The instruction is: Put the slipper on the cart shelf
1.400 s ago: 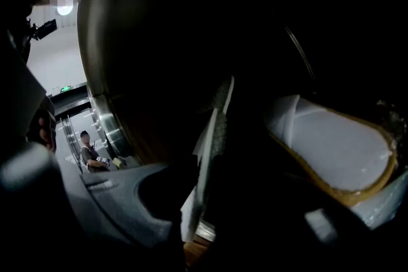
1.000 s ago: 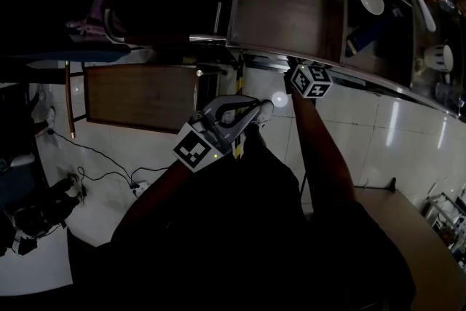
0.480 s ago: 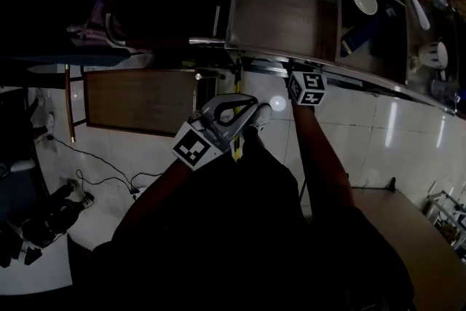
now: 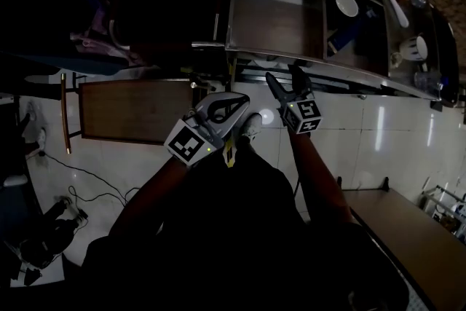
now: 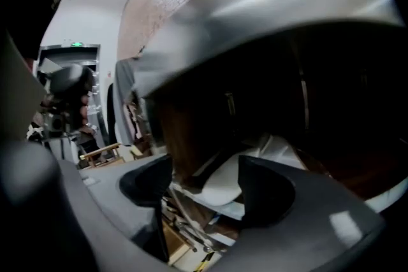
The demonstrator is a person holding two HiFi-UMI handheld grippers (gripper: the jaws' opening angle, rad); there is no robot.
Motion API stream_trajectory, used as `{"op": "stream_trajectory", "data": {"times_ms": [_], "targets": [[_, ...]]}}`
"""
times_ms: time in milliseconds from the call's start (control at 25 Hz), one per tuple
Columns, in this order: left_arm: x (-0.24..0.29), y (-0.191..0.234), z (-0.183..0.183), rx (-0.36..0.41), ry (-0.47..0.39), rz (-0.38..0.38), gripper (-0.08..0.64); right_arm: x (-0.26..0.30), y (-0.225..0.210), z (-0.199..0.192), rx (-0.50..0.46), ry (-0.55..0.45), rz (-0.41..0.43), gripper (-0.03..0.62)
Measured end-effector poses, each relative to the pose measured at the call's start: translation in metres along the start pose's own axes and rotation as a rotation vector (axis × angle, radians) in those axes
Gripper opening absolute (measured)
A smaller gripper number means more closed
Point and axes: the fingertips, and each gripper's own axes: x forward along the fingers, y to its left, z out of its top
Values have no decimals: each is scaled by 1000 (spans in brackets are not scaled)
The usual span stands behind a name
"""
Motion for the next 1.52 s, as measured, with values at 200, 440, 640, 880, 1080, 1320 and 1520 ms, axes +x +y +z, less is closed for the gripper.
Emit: {"op": "stream_trajectory", "data": {"times_ms": [200, 440, 640, 880, 1080, 1320, 1520], "targets": [[-13, 3, 13, 21, -29, -19, 3, -31, 59, 37, -45, -59, 93, 307], [-30, 0, 32, 52, -53, -48, 2, -69, 123, 111, -126, -163, 187, 117], [-52, -4, 45, 60, -76, -65, 3, -84, 168, 148, -150, -202, 244, 0], [-76, -7, 50, 69, -88, -75, 2, -88, 209, 146, -176, -196, 256, 0], [-95, -11, 48, 62, -81, -68, 2, -90, 231, 144, -179, -190, 267, 0], [-105, -30, 48, 67, -79, -38, 2, -103, 246, 141, -167, -173, 297, 0], [-122, -51, 50, 91, -84, 21, 2, -117, 266, 135, -174, -166, 367, 0]]}}
